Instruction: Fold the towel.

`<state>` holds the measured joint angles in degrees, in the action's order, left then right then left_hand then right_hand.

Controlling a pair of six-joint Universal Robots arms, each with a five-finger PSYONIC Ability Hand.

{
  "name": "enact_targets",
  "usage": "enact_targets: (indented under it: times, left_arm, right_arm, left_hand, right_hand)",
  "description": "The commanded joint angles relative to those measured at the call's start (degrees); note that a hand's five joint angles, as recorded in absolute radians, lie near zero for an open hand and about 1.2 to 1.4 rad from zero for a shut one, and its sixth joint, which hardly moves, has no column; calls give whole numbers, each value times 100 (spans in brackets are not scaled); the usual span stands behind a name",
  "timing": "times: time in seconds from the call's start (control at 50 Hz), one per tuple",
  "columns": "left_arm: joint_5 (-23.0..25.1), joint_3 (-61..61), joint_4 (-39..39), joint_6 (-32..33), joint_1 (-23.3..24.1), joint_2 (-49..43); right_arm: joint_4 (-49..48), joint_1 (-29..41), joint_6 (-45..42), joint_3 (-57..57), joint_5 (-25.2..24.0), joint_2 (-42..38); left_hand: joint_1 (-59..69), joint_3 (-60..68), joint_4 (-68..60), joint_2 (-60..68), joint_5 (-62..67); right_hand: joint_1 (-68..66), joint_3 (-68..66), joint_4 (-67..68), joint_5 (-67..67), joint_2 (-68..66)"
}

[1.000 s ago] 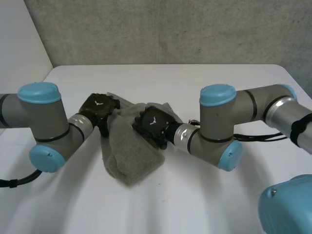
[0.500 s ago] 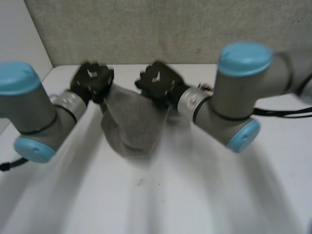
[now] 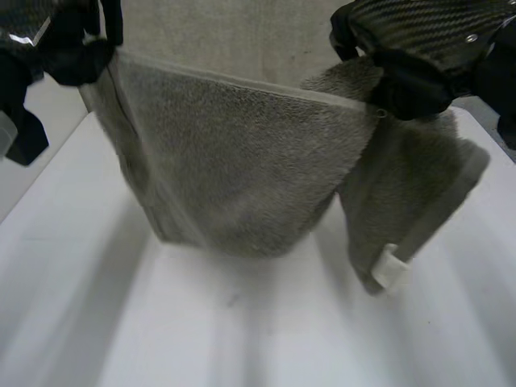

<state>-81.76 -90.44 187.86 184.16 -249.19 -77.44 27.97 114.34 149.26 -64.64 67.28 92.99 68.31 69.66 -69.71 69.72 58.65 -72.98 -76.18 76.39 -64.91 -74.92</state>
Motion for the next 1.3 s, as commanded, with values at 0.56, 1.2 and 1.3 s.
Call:
enact_targets:
  times: [0.56,1.2,1.3]
  left_arm:
    - [-1264,5484,-505,199,178,-6486]
    - [-165,-2011,-909,954,195,-1107]
    - [-165,-2425,-498,1069,204,-1256]
  right_arm:
    - [-1848,141,-1101,4074,1779,-6056]
    - [-1645,-176,454,-3140,945,-1468]
    - [-2127,-114,709,-3545,927,-1591]
  left_hand:
    - [-5776,-5911,5916,-5917,-5809]
    - [-3370,-3505,3510,-3511,-3403]
    - [-4859,-4994,4999,-5000,-4892]
  right_hand:
    - [6298,6618,-6639,6491,6492]
    - [4404,4725,-4746,4597,4598]
    - [4842,5162,-5184,5035,5036]
